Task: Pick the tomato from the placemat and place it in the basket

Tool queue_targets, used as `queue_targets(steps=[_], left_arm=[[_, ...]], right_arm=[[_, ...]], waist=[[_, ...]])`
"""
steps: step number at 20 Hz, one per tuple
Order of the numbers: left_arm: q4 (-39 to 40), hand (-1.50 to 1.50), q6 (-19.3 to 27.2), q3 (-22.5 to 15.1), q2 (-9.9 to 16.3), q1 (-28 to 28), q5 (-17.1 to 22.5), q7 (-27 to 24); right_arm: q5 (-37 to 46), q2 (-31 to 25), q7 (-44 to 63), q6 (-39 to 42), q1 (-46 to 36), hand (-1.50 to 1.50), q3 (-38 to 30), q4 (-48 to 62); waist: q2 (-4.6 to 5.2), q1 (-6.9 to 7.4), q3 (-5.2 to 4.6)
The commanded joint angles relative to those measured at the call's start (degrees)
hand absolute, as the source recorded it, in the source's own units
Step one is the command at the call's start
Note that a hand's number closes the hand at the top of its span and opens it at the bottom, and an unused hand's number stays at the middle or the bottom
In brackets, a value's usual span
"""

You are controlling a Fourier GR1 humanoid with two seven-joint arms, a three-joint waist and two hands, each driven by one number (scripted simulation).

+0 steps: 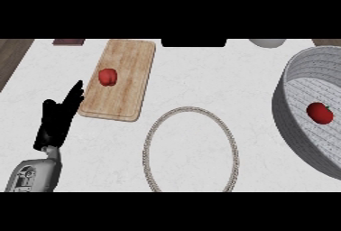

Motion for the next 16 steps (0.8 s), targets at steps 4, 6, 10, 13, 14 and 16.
queue_targets(steps=[4, 6, 10, 13, 14, 16], left_arm=[[-0.1, 0.0, 1.4, -0.5, -1.5, -1.4, -0.7, 2.6], [-0.8, 0.0, 1.2, -0.9, -1.1, -0.2, -1.2, 1.5], [-0.8, 0.0, 0.4, 0.1, -0.4, -3.4, 0.0, 3.8], [2.0, 0.0, 0.3, -0.3, -0.4, -3.5, -1.0, 1.3], [0.6, 0.0, 0.4, -0.2, -0.9, -1.3, -0.5, 1.6], [-0.3, 0.0, 0.4, 0.9, -0.1, -4.0, 0.4, 3.9]], right_arm=[[-4.8, 2.0, -3.2, -7.9, -2.9, -1.5, -6.2, 5.6], [-7.2, -0.1, -0.8, -8.2, -5.4, -1.5, -9.9, 5.5], [-9.1, -3.4, -1.2, -10.7, -3.2, -1.5, -15.0, 8.6], [-9.5, -10.6, -3.1, -9.8, -5.5, -1.5, -17.1, 19.7], [-10.9, -9.1, 1.1, -10.5, -5.8, -1.5, -18.5, 18.6], [-12.4, -15.3, -7.0, -8.0, -1.9, -1.5, -22.2, 24.9]], waist=[[0.04, -0.09, 0.02], [-0.06, -0.07, 0.01], [-0.08, -0.46, 0.02], [0.28, 0.11, 0.05], [0.09, 0.08, 0.02], [0.25, -0.05, 0.14]])
